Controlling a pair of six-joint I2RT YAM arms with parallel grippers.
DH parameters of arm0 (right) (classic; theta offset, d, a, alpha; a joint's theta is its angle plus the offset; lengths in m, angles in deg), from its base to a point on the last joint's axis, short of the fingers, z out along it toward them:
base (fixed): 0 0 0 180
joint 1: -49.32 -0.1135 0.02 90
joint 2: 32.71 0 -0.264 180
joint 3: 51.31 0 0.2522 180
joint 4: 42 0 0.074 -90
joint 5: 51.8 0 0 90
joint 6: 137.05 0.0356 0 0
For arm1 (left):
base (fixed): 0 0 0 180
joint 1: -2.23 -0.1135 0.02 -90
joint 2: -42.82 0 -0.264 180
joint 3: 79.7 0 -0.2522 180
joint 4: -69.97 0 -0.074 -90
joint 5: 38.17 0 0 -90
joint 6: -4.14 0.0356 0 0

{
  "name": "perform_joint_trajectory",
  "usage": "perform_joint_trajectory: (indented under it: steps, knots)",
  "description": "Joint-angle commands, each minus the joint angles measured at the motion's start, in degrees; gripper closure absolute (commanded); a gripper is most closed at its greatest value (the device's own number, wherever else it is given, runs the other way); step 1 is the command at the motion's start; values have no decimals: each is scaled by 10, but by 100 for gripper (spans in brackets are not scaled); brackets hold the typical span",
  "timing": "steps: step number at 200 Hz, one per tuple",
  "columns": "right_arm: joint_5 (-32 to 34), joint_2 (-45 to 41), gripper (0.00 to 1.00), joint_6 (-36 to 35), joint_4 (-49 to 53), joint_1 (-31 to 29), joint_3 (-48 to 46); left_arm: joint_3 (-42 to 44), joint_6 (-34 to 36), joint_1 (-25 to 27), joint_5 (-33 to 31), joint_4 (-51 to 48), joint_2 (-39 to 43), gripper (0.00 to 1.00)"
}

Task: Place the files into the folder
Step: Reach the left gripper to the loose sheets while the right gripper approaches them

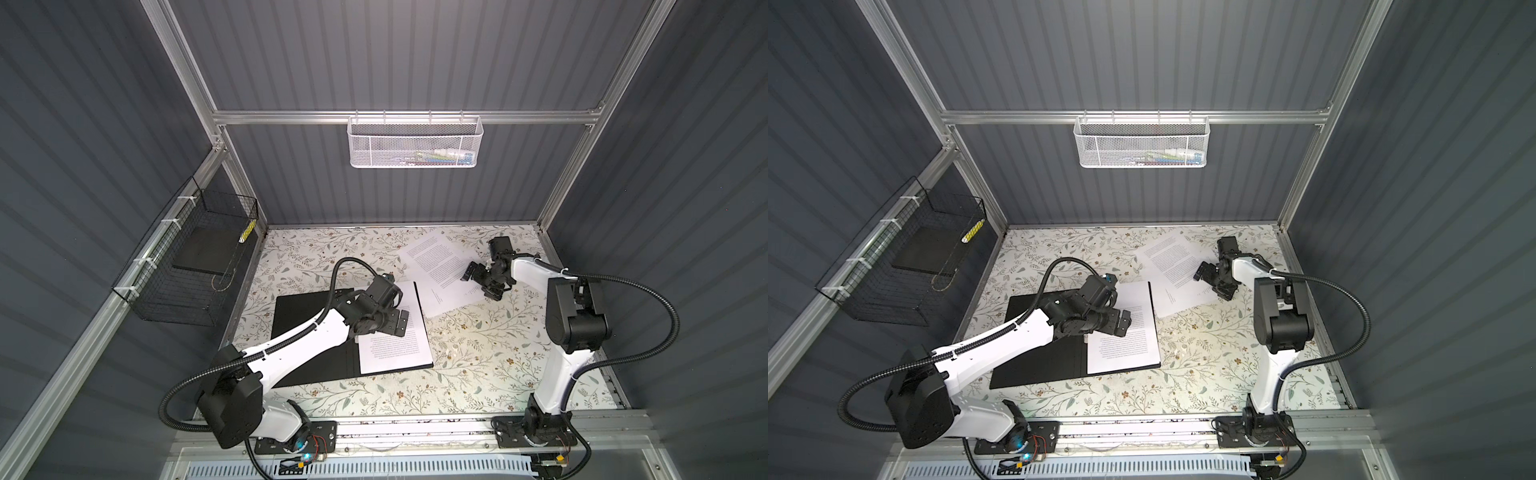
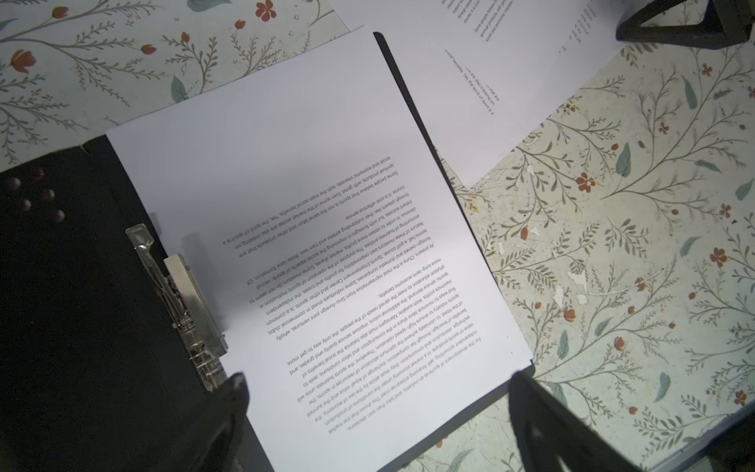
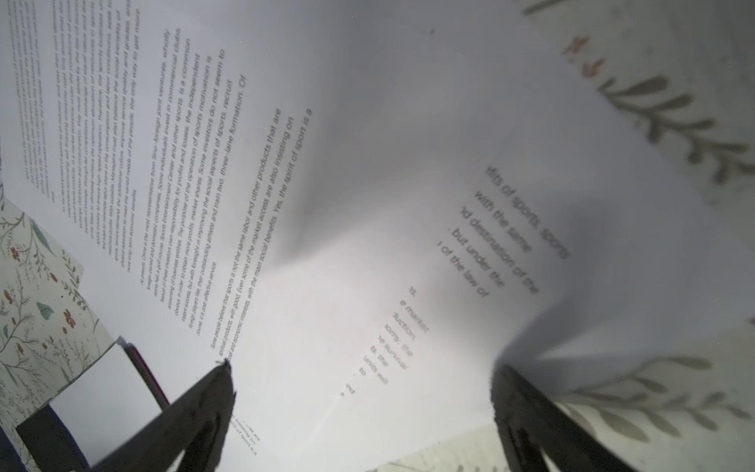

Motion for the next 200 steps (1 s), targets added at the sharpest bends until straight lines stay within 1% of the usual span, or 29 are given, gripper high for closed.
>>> perform_joint_trajectory:
  steps: [1,14,34,55,71,87,111,124,137,145,152,156,183,200]
  knots:
    - [16,11,1,7,55,0,5,-24,7,-2,12,4,-9,0]
    - [28,1,1,3,74,8,0,-29,11,-2,11,5,-14,0]
    - [19,-29,1,-1,82,33,-28,-41,19,-2,19,3,-28,0]
    - [-15,-69,1,-8,88,65,-67,-58,26,-2,40,3,-46,0]
    - [-16,-110,1,-14,81,90,-108,-68,28,-2,59,8,-61,0]
    - [-20,-141,1,-18,79,128,-146,-82,31,0,82,15,-81,0]
    - [-41,-182,1,-28,61,190,-193,-115,43,19,99,17,-124,0]
    - [-53,-204,1,-35,49,194,-203,-141,51,35,98,17,-157,1]
    - [-60,-217,1,-35,45,182,-201,-176,51,46,97,16,-198,5]
    - [-63,-220,1,-32,42,175,-198,-195,48,48,100,18,-224,9]
    - [-63,-222,1,-28,36,173,-200,-231,42,48,101,20,-250,14]
    - [-87,-222,1,-26,31,172,-201,-243,40,48,102,21,-264,16]
    - [-127,-224,1,-16,-11,172,-226,-346,38,48,97,16,-367,31]
    - [-143,-235,1,-12,-28,171,-243,-408,41,48,91,11,-422,36]
